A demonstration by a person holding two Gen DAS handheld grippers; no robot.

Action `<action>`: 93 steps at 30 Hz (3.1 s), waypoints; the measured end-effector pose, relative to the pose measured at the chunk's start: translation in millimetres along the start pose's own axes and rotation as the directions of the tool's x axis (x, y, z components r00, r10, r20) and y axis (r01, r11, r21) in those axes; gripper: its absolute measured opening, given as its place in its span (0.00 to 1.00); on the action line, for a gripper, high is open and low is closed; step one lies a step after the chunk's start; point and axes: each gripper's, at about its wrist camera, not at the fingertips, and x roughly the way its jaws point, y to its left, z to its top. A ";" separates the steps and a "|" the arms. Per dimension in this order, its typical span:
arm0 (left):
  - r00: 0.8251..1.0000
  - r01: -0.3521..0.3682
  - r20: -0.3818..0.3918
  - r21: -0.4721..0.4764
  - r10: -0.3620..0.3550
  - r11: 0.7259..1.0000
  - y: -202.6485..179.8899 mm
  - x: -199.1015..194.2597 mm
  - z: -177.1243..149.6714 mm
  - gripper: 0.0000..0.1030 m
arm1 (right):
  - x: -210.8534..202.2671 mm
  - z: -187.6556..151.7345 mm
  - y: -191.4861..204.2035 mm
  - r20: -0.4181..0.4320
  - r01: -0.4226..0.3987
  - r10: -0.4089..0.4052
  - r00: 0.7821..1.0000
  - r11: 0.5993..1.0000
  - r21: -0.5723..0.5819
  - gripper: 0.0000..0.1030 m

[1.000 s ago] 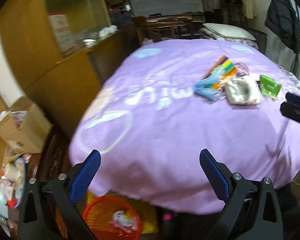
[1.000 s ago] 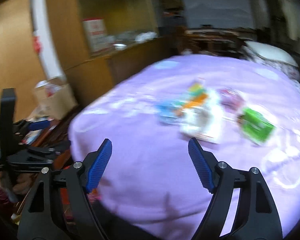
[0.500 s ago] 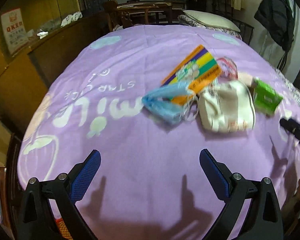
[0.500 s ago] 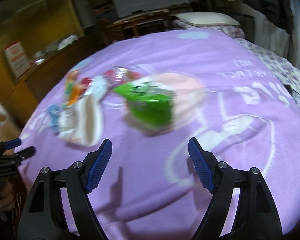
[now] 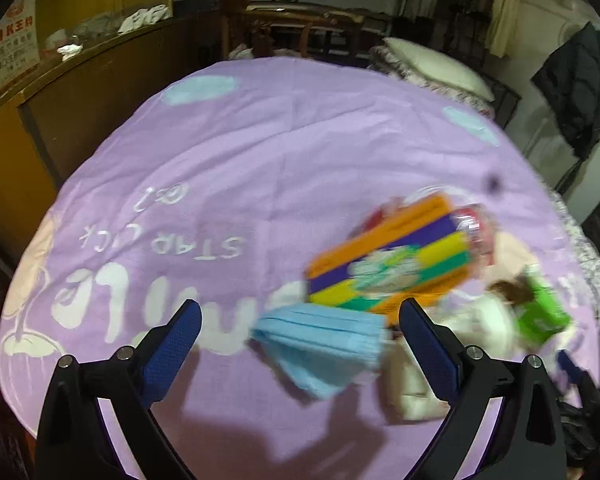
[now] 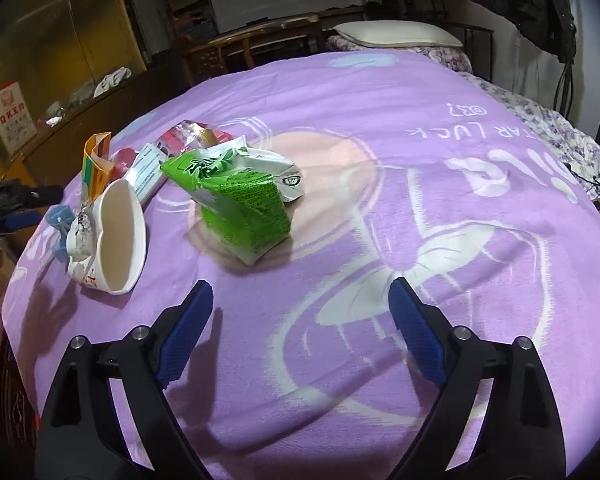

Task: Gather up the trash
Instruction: 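Move both tools back over the remaining trash on the bed, then grasp the blue face mask with the left tool while the right tool grasps the white paper cup, then drop the blue mask into the red basket with the left tool while the right tool drops the paper cup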

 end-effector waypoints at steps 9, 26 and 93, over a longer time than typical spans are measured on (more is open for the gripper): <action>0.983 -0.183 -0.043 -0.054 0.181 0.982 94.8 -31.3 -47.7 0.94 | -4.3 -2.7 -4.2 0.008 -0.042 0.042 0.999 0.999 0.026 0.87; 0.975 -0.218 0.074 0.148 0.209 0.965 29.1 -7.7 -50.9 0.94 | -6.3 -4.5 -2.8 0.010 -0.050 0.050 0.999 0.999 0.015 0.89; 0.938 -0.091 0.337 0.028 0.077 0.995 99.0 -232.1 -120.4 0.41 | -146.5 9.5 181.3 0.156 -0.325 0.370 0.916 0.911 -0.253 0.84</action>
